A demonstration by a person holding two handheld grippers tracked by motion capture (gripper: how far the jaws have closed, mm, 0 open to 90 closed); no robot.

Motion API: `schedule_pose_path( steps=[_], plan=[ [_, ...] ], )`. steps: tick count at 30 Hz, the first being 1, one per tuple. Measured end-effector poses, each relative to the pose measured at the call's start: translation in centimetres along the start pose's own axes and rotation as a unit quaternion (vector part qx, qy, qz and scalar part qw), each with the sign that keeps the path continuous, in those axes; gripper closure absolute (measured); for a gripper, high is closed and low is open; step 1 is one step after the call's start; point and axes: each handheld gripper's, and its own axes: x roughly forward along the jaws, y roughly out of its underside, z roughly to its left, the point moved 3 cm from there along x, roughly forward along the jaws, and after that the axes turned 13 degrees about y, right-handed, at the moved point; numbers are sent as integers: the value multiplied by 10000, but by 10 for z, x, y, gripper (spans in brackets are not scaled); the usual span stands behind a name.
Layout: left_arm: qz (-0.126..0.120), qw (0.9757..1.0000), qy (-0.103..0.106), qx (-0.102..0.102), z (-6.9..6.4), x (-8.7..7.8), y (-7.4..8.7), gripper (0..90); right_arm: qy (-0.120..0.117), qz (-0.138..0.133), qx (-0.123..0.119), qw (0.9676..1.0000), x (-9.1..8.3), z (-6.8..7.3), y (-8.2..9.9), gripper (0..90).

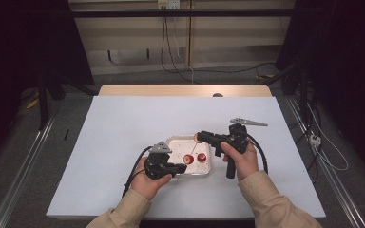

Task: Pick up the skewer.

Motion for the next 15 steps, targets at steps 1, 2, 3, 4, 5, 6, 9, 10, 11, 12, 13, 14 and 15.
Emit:
schedule_pose_path(
  steps=[1,2,3,4,5,6,9,10,11,12,13,14,15],
  plan=[
    [3,10000,2,-6,0,0,0,894,-19,22,-23,10000,1,1,1,730],
    [-32,10000,-1,-28,0,0,0,894,-16,45,-64,10000,1,2,2,730],
    [-49,10000,10,-16,0,-1,-1,894,-28,80,-74,9999,2,3,3,730],
    [-67,10000,4,-7,0,-1,-1,894,-35,118,-115,9999,3,4,4,730],
    [-63,10000,-21,-6,0,-1,-1,895,-38,148,-156,9998,4,5,5,730],
    [-57,10000,-33,-4,0,-2,-1,895,-42,138,-170,9998,5,6,6,730],
    [-91,9999,-50,-43,1,-2,0,895,-46,113,-183,9998,5,7,7,730],
    [-77,9999,-57,-39,1,-1,0,896,-39,118,-191,9997,5,7,7,731],
    [-90,9999,-76,-38,0,-1,0,896,-33,116,-209,9997,6,7,7,732],
    [-100,9999,-83,-26,0,-2,0,896,-29,108,-218,9997,6,7,7,731],
    [-94,9999,-77,-38,0,-2,-1,897,-25,95,-218,9997,6,8,7,731],
    [-96,9999,-84,-34,0,-2,-1,897,-38,95,-240,9997,6,8,8,732],
    [-91,9999,-83,-43,0,-2,-1,897,-24,87,-253,9996,6,9,8,731]
  ],
)
